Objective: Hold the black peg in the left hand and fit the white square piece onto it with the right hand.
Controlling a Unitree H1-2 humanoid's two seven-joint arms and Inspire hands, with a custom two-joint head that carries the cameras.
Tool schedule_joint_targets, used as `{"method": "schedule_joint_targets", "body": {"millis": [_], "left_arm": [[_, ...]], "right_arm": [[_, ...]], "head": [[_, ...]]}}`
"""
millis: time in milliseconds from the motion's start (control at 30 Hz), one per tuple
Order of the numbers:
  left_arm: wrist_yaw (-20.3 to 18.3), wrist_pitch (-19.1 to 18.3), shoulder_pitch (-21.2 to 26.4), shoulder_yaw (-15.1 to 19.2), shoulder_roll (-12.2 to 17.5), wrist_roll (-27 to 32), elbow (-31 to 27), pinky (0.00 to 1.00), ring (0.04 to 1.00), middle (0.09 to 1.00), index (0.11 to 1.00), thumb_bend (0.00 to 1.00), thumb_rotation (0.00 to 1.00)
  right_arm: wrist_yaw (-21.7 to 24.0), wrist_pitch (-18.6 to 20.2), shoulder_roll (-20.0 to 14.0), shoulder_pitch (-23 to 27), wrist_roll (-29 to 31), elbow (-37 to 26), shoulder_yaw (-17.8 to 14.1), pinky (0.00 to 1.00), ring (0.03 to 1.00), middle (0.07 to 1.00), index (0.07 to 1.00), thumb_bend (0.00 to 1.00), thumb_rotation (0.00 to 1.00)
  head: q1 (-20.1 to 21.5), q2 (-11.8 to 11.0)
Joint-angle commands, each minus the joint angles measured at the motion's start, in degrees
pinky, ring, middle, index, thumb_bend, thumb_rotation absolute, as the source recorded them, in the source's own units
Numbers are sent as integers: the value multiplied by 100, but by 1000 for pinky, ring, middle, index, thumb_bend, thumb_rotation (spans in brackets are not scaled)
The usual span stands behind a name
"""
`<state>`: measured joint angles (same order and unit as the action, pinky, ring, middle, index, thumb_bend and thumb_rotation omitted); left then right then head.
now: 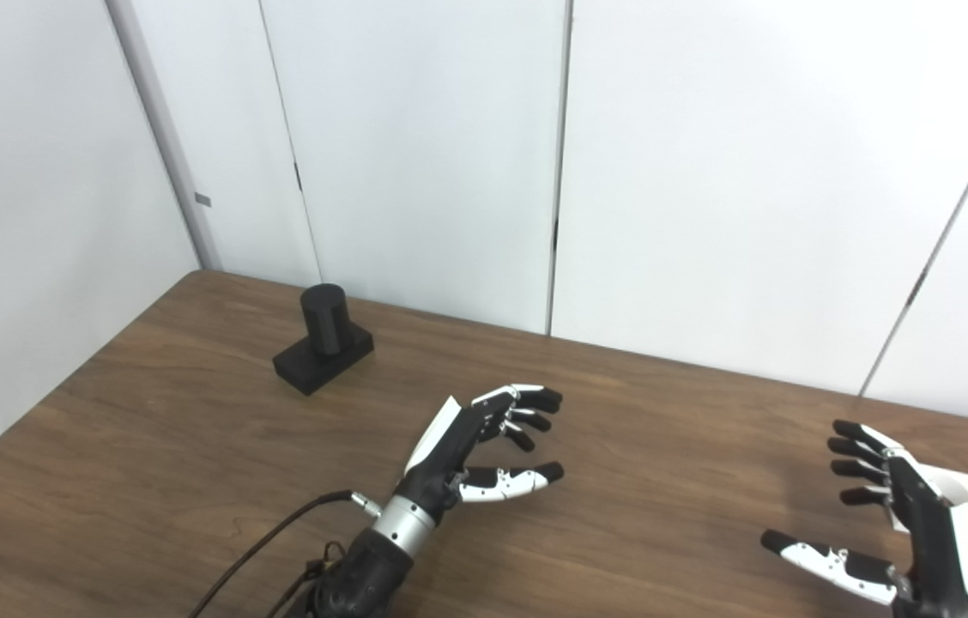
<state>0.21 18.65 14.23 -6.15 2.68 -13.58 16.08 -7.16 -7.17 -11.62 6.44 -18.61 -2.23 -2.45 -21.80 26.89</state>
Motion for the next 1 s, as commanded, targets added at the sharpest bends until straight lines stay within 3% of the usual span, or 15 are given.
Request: {"method": "schedule_joint_targets", "body": {"millis": [0,167,467,967], "left_arm": [[105,163,217,24,-3,-10,-167,552,688,764,727,672,68],[191,74,249,95,195,-255,-528,541,674,726,672,748,57],[264,-425,370,308,513,-590,-1090,555,711,729,643,750,2],[341,-1163,598,717,985,-781,-1575,659,779,773,713,754,27]], "right_arm": [[-20,-11,-17,161,-7,-245,-39,555,684,729,756,573,0],[-8,0,-4,145,8,-297,-35,545,676,725,752,573,0],[2,-69,-19,160,26,-244,-49,542,670,720,742,574,0],[64,51,-31,154,47,-350,-70,534,666,719,740,575,0]], "head": [[-6,9],[24,5],[-24,7],[-93,-6]]}}
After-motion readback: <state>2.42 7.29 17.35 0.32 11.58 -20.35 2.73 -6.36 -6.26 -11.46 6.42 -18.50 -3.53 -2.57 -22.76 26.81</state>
